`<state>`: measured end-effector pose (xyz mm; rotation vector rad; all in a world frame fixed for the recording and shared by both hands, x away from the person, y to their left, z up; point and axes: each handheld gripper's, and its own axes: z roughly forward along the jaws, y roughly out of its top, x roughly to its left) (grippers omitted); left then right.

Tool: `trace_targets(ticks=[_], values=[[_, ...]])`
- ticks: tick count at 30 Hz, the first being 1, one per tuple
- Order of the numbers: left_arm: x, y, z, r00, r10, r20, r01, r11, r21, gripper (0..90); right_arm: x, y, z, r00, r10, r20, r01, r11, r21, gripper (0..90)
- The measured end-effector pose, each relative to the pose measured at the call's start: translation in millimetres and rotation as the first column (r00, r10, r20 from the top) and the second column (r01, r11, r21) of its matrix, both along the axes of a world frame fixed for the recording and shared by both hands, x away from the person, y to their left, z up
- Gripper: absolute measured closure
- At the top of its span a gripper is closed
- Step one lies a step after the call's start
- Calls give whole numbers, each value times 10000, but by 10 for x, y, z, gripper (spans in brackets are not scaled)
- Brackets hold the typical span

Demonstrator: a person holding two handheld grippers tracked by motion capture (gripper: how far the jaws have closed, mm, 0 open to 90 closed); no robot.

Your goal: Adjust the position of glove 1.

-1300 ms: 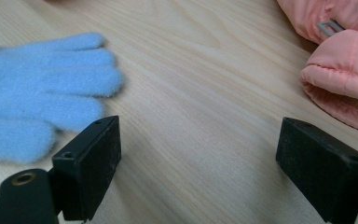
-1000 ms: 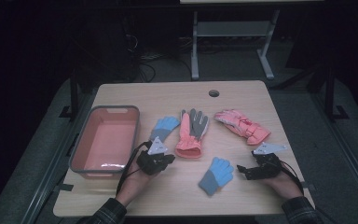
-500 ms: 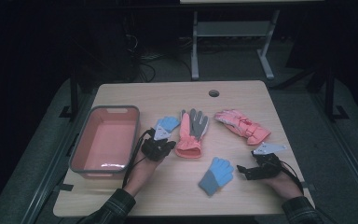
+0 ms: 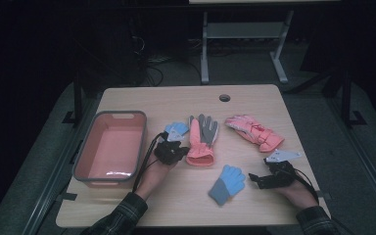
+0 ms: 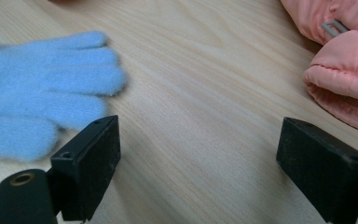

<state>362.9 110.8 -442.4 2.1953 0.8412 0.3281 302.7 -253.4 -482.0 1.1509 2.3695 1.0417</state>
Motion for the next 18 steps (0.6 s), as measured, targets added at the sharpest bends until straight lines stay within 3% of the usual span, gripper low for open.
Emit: trace_targets(ticks=[9, 18], values=[[60, -349, -40, 9959, -879, -235, 880, 9961, 48, 894, 0, 0, 0, 10000, 16, 0, -16, 10000, -3, 127], [172, -564, -97, 9903, -1314, -443, 1318, 9913, 62, 894, -2, 1, 0, 10000, 30, -1, -30, 10000, -3, 128]])
